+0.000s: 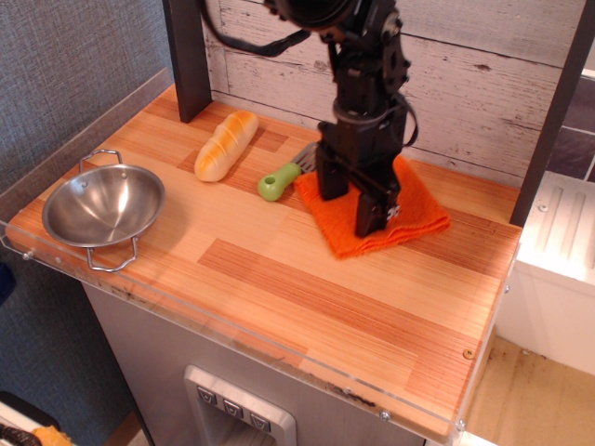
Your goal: Slide the orange cloth up next to the green handled knife.
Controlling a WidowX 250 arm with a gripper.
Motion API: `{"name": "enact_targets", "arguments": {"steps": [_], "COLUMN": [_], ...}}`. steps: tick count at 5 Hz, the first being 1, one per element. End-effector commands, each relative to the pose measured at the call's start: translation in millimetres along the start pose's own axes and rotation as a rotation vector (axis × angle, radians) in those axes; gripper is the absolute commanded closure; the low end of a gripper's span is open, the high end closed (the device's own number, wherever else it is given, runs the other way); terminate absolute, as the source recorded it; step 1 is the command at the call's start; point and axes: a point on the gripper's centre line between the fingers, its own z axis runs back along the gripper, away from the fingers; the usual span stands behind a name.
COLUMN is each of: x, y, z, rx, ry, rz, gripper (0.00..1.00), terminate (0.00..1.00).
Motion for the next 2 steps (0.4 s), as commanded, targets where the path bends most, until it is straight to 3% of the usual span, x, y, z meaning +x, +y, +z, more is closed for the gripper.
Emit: {"name": "enact_targets", "arguments": {"steps": [1,2], "x": [-8.8,-2.9], "y": [-7.0,-17.3], "z": [12.2,45.5], "rx": [0.067,0.08], "ry": [0.014,-0.049], "rz": [-0.04,-0.082], "gripper": [0.0,0.0], "terminate": [0.0,0.0]}}
